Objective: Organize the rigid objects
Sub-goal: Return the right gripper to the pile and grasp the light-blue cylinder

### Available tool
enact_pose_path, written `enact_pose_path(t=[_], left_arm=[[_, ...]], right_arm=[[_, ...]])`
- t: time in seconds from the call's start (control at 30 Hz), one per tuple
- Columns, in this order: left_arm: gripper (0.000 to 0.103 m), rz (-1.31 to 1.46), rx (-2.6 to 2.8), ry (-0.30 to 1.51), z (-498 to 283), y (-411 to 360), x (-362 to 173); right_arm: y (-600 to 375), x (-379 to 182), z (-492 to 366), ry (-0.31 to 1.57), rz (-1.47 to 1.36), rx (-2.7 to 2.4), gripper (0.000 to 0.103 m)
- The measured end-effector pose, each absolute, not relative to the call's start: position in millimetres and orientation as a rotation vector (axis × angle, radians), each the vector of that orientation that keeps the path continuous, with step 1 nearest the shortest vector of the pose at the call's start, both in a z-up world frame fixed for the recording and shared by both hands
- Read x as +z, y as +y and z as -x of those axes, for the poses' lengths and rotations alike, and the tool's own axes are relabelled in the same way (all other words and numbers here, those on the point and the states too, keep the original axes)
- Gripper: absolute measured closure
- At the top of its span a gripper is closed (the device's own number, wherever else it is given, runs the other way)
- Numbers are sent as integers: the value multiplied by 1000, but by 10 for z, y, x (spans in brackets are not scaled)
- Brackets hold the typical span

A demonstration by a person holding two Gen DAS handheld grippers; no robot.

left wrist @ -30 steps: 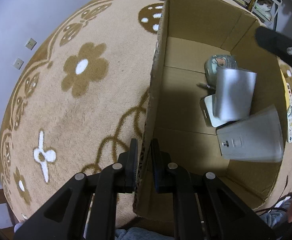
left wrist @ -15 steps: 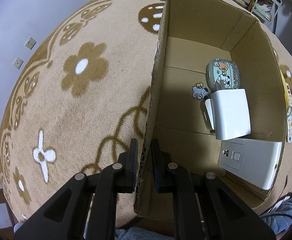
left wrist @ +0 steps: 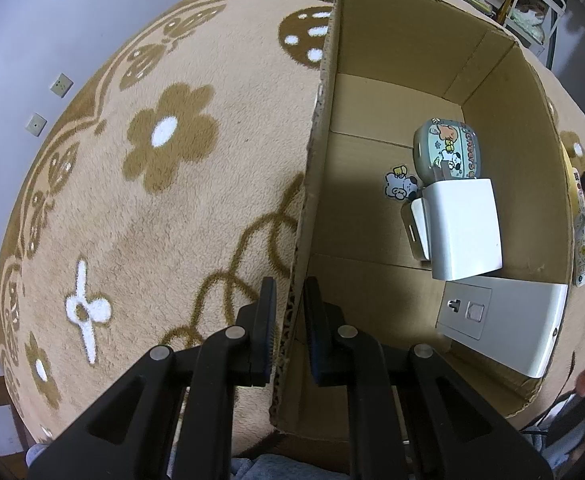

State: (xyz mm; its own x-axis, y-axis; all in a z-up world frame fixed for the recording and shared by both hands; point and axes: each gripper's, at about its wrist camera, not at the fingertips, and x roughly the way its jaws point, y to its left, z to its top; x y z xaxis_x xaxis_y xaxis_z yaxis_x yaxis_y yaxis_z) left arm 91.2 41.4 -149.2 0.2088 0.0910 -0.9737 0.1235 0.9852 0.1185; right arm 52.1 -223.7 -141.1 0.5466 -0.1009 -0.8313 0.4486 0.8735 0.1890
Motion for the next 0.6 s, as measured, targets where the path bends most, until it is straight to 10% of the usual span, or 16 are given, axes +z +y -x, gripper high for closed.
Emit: enact_pose_path(t=[0.6], left_arm=[[89, -193, -20, 1363, -931, 420, -1501]], right_arm=[[-2221, -1985, -565, 1120, -431, -430, 4]])
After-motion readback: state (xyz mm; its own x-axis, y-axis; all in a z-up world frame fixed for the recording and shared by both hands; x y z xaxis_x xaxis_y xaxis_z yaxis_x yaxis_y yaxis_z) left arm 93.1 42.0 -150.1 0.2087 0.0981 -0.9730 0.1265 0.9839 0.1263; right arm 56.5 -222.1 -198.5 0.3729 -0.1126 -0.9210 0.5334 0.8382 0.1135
